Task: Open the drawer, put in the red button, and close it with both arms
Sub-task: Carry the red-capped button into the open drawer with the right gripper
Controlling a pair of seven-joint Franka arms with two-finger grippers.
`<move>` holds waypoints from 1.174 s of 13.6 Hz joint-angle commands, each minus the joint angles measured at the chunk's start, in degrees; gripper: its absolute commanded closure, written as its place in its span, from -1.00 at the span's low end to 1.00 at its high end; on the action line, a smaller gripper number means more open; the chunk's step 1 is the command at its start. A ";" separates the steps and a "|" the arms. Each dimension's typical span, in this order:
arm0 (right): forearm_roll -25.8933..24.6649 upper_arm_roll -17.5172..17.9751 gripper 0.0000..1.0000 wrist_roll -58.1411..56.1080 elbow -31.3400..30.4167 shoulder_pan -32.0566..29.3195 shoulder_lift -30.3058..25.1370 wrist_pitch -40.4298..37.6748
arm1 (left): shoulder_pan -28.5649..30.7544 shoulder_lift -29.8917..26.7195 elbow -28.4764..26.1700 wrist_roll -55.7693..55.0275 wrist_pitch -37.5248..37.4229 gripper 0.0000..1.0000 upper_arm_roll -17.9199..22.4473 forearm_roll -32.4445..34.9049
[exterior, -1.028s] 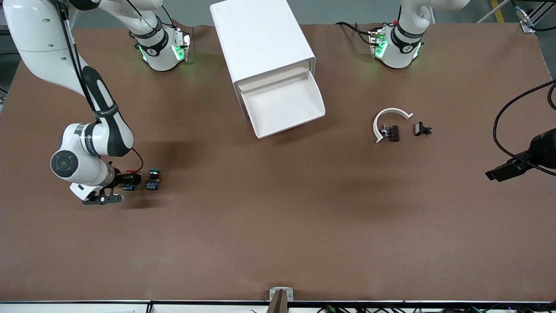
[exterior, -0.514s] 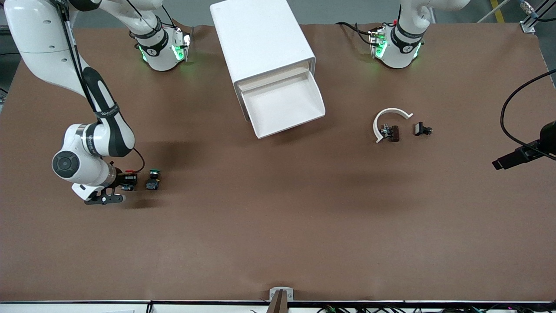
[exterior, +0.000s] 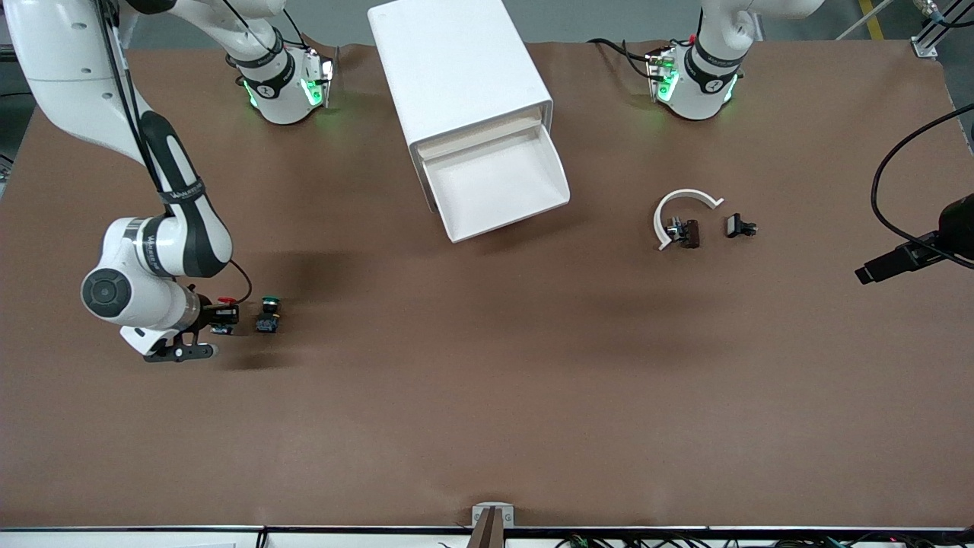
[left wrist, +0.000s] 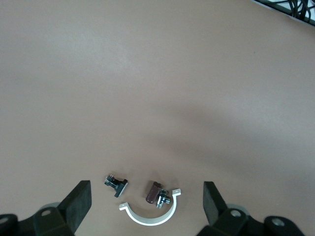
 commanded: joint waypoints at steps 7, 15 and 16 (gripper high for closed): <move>3.74 0.12 0.64 24.18 3.94 13.62 -14.10 -25.86 | -4.22 -3.76 -2.14 0.82 -0.34 -1.00 -1.79 4.80; 13.51 0.12 0.64 70.32 12.37 35.33 -15.79 -35.99 | -2.82 -4.99 -1.97 1.88 -0.51 -1.00 -2.15 4.72; 15.34 0.12 0.64 76.12 13.25 37.79 -15.70 -35.64 | -2.82 -5.08 -1.88 2.05 -0.77 -1.00 -2.15 4.72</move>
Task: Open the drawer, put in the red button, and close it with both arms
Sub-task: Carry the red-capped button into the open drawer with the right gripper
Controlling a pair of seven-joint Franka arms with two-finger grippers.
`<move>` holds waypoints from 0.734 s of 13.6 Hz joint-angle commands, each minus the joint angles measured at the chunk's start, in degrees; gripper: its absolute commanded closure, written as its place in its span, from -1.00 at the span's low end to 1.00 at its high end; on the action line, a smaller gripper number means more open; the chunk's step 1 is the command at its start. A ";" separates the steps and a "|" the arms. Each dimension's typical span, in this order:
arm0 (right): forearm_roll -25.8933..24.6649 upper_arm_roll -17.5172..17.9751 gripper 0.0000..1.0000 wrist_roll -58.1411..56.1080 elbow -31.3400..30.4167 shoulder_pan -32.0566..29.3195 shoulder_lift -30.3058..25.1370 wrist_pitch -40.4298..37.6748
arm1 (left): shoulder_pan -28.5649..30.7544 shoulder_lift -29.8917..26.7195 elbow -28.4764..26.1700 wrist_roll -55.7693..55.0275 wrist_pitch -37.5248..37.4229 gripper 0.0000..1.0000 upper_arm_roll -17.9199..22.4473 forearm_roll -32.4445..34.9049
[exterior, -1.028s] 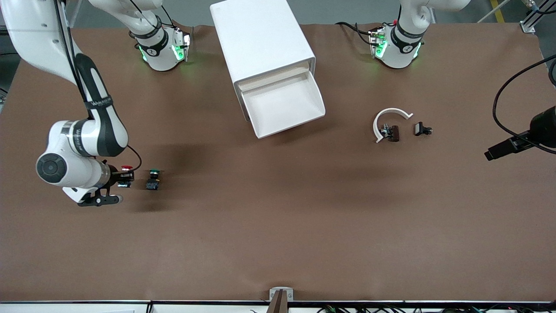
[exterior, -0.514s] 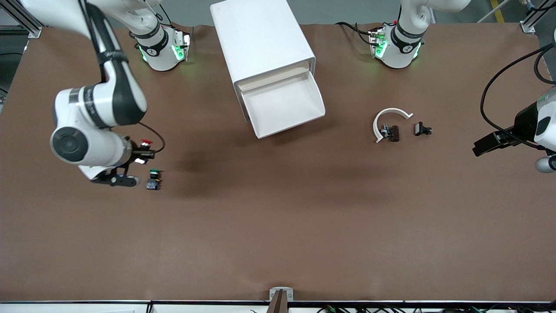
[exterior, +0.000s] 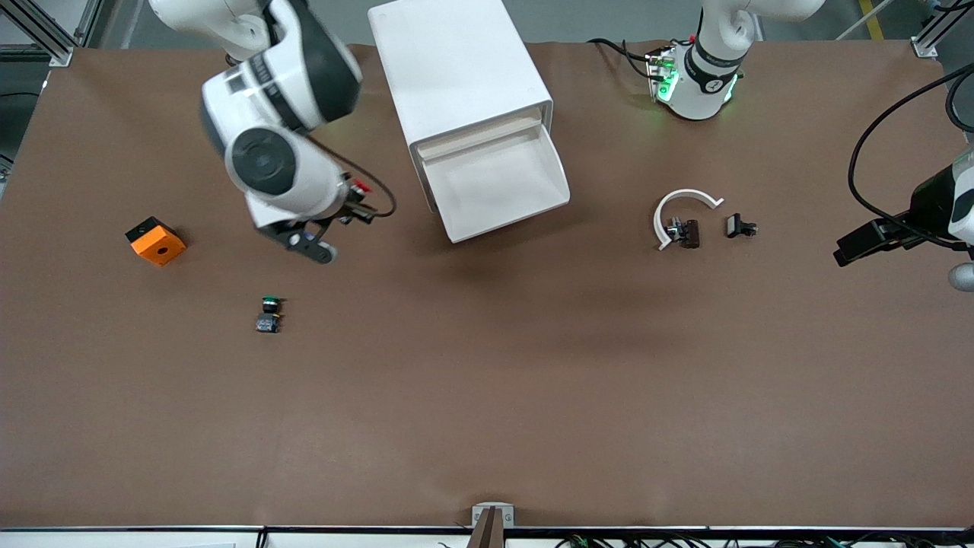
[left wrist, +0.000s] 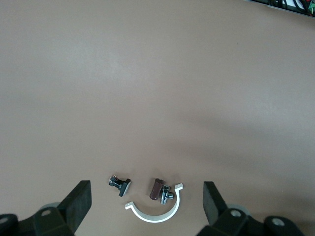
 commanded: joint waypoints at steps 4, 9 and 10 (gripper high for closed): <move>9.94 -0.93 0.57 28.86 5.74 10.10 4.27 7.71 | 0.33 -2.55 -1.20 1.20 -0.76 -1.00 -0.57 1.13; 10.03 -0.93 0.60 39.35 5.74 13.36 10.60 15.64 | 14.06 -2.37 -1.20 0.50 -1.29 -1.00 -15.96 1.04; 9.86 -0.93 0.60 39.71 5.74 14.67 11.13 16.08 | 19.35 -2.37 -1.29 0.50 -1.12 -1.00 -21.95 1.04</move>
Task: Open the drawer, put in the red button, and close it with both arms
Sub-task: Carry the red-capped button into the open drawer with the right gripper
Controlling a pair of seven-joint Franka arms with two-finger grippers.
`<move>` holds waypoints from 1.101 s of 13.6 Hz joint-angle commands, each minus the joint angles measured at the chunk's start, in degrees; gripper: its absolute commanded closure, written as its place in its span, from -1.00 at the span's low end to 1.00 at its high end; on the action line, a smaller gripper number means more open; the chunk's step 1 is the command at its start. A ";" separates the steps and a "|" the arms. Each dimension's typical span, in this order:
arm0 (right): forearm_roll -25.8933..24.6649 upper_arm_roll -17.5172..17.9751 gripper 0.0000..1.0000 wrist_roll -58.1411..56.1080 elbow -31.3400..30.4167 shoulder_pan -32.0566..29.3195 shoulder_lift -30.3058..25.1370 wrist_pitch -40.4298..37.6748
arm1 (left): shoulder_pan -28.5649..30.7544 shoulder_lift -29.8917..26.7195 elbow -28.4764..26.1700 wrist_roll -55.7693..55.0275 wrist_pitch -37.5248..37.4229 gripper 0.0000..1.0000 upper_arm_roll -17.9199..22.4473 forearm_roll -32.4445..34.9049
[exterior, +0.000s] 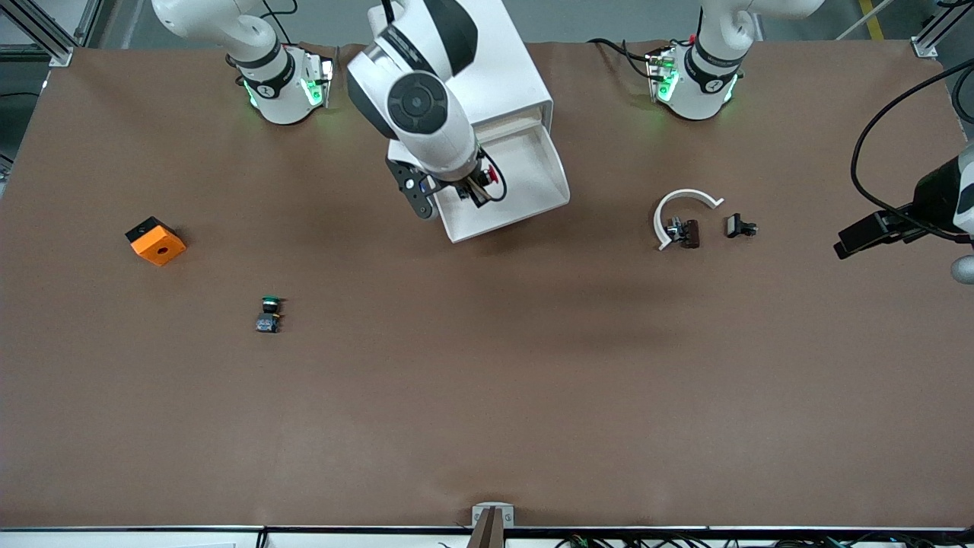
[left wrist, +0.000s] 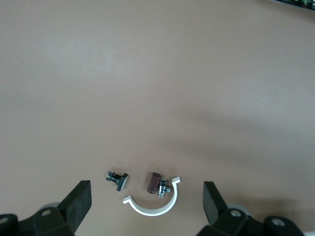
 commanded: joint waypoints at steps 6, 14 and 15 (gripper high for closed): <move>0.49 -0.93 0.56 5.62 2.01 4.25 4.95 3.12 | 19.90 -1.16 -2.77 -0.10 1.76 -1.00 -23.18 1.20; 0.05 -1.19 0.47 5.63 1.92 4.77 6.27 3.56 | 21.76 0.15 -6.73 -7.22 6.51 -1.00 -29.79 1.47; 0.05 -1.19 0.45 5.63 1.92 4.86 6.27 3.65 | 22.02 1.55 -6.47 -8.44 7.82 -1.00 -30.67 1.82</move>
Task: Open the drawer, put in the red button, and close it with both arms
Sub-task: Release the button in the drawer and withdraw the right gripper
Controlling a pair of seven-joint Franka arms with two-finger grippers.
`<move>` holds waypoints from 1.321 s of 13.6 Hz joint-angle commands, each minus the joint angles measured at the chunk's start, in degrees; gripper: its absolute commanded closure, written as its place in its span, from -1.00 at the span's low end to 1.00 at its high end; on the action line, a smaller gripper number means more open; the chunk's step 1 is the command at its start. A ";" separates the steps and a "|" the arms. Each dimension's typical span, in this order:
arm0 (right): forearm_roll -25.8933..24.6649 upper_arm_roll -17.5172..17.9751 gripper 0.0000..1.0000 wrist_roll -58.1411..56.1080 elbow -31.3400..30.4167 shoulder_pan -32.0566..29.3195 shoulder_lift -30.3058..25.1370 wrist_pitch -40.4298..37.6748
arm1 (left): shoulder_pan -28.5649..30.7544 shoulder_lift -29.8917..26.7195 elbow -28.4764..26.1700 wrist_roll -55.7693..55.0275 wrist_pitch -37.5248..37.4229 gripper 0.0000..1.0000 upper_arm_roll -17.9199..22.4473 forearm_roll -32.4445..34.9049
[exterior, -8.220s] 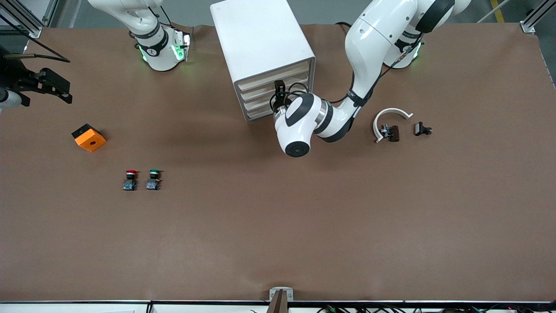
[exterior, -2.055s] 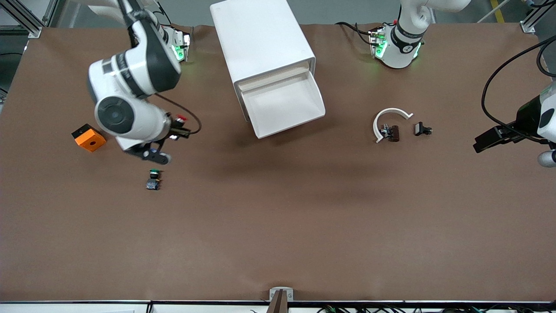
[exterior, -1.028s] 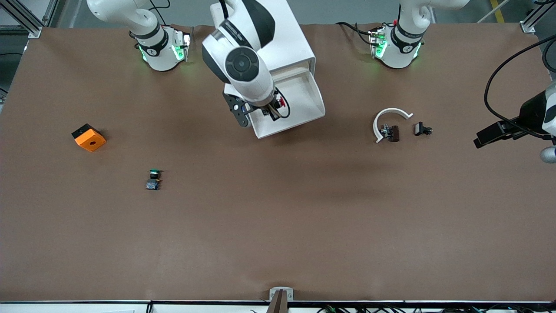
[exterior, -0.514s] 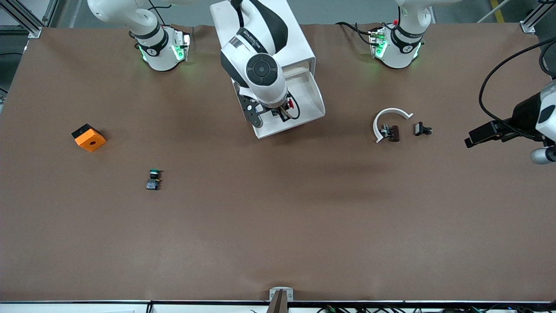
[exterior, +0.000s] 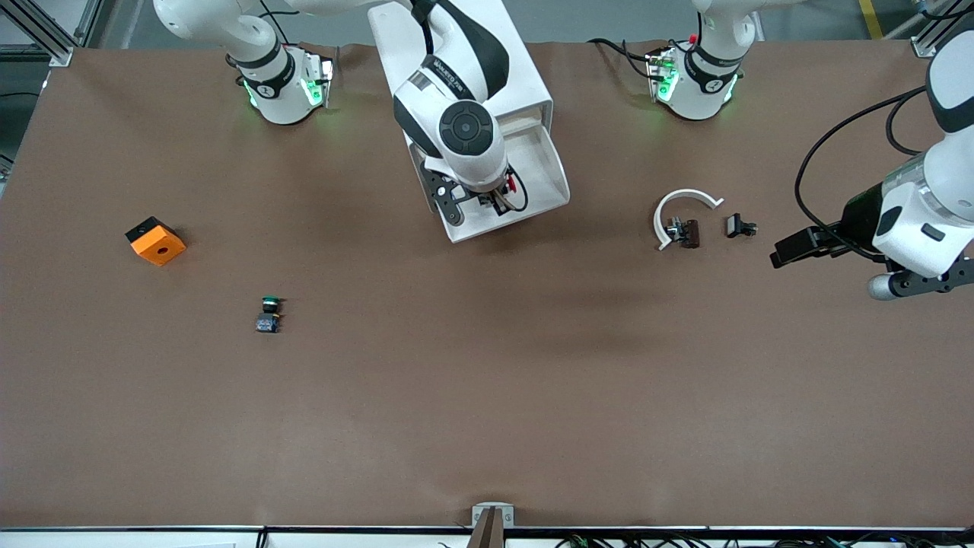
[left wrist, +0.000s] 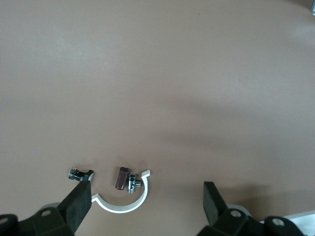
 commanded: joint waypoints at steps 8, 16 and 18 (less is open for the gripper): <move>0.21 -0.71 -1.00 1.05 2.63 0.25 0.15 -0.79 | -0.67 5.44 -0.14 -13.09 5.07 -1.00 -3.34 1.97; 0.73 -0.89 -1.00 -13.31 10.99 -9.40 -13.27 -26.86 | -2.70 8.25 0.12 -14.41 6.21 -1.00 -3.43 1.88; 0.56 -0.98 -1.00 -27.00 10.37 -15.63 -17.85 -32.84 | -3.05 9.74 0.03 -14.41 7.70 -1.00 -3.43 1.97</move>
